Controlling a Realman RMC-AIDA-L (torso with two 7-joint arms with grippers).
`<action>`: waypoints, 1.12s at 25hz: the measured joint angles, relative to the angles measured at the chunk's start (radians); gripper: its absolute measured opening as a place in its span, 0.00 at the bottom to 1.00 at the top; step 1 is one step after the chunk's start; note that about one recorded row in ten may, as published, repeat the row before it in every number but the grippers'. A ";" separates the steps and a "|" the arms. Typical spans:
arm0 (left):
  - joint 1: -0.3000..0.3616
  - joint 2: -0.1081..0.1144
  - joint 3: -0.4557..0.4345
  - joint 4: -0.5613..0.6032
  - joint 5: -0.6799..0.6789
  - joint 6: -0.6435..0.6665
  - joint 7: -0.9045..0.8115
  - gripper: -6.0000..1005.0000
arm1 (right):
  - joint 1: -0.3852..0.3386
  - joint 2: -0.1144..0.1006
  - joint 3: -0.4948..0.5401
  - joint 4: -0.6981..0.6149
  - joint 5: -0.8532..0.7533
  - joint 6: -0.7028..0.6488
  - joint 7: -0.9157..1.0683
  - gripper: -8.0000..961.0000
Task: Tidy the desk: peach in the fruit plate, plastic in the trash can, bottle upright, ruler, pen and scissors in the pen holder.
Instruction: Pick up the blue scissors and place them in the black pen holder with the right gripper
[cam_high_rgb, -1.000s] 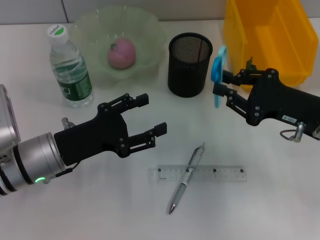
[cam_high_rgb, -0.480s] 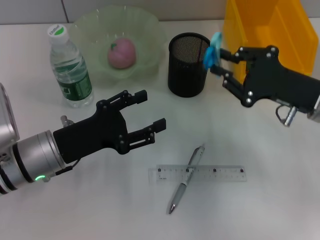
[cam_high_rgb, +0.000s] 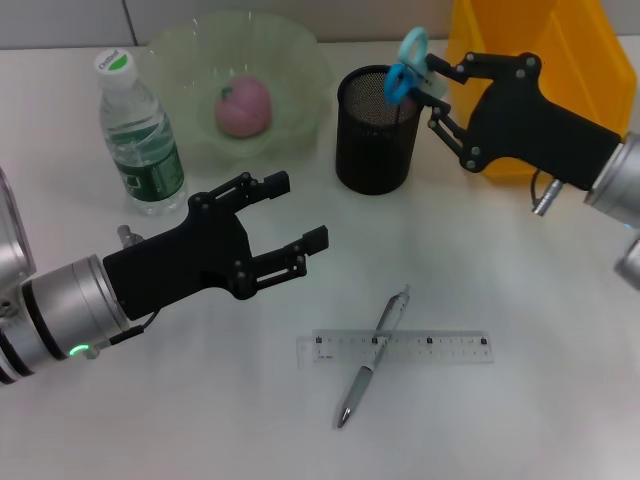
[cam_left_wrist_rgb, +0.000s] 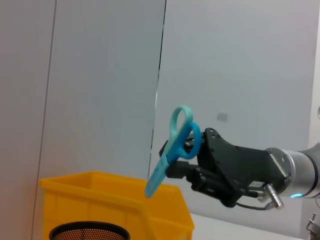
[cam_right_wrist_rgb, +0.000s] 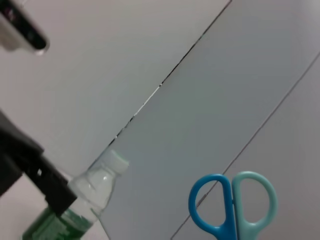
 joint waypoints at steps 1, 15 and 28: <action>0.000 0.000 0.000 0.000 -0.002 0.000 0.000 0.79 | 0.009 0.000 -0.002 0.009 0.003 0.012 -0.024 0.23; -0.001 0.000 0.000 -0.004 -0.018 -0.003 0.000 0.79 | 0.084 0.002 -0.007 0.046 -0.003 0.135 -0.061 0.23; 0.007 0.000 0.001 -0.009 -0.021 0.002 0.002 0.79 | 0.153 0.005 -0.007 0.143 0.001 0.248 -0.101 0.23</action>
